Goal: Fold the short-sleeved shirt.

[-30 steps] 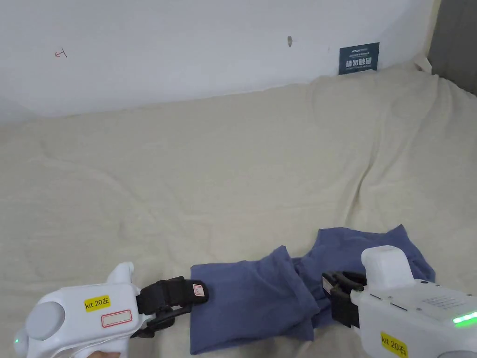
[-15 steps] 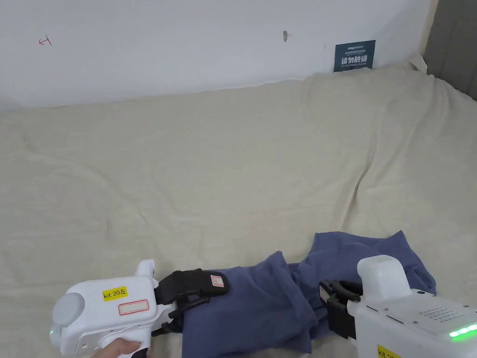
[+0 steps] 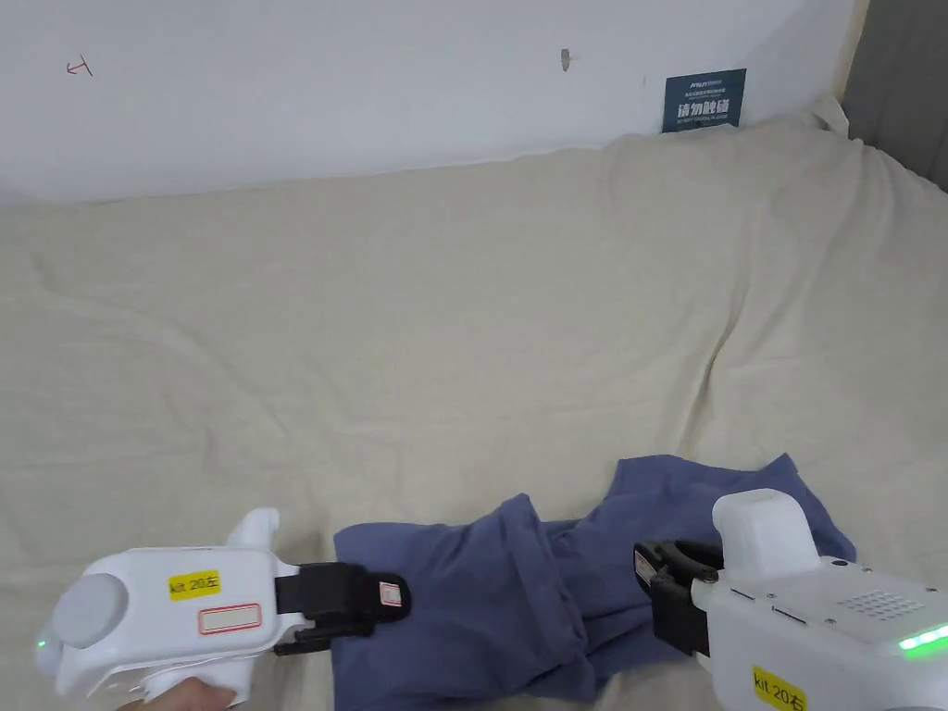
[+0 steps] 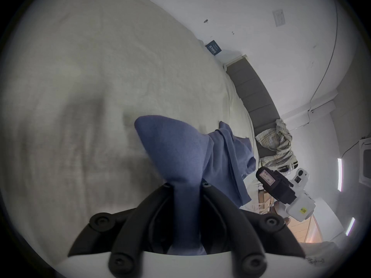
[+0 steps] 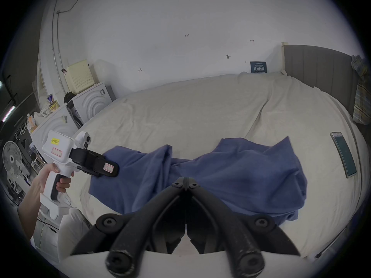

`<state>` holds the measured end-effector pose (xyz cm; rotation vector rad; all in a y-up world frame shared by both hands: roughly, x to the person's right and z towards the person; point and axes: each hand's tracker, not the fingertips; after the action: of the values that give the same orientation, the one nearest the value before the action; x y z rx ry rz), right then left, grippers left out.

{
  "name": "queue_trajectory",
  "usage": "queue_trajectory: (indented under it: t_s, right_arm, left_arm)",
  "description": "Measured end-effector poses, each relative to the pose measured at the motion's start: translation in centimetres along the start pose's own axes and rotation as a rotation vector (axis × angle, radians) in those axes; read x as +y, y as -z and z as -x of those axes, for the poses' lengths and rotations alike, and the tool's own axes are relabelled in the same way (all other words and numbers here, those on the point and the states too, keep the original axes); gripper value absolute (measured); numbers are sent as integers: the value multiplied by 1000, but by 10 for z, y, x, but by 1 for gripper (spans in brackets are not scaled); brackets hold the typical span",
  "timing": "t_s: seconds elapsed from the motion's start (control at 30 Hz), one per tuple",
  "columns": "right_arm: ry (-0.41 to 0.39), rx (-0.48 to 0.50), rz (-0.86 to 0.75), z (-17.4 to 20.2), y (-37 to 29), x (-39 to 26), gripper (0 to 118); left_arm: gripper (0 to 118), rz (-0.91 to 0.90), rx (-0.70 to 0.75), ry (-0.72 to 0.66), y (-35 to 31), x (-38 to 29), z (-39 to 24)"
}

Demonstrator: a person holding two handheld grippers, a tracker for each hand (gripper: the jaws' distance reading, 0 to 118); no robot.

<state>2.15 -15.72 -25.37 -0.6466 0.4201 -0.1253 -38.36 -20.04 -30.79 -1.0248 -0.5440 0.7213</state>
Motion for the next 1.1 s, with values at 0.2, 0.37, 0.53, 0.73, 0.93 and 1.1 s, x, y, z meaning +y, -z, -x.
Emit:
queue_trajectory:
  t_s: [0.2,0.37,0.53,0.73,0.93,1.1]
  right_arm:
    - [-23,-5,-3,2,-6,-1,0]
    - [-13,-1,-5,0,-7,-2,0]
    - [-18,19,-15,-1,-13,-4,0]
    - [0,9,-50,-12,-21,-6,0]
    - [75,11,-80,-37,-31,-9,0]
    - [115,-5,-80,-57,-36,-16,0]
  left_arm:
    - [13,-50,89,-14,-60,-15,23]
    - [13,-110,180,-55,-102,-31,30]
    - [13,-143,227,-42,-123,-33,13]
    - [13,-177,190,-28,-116,-31,-44]
    - [13,-147,236,85,-87,-18,-105]
    - [13,-107,200,142,-39,5,-139]
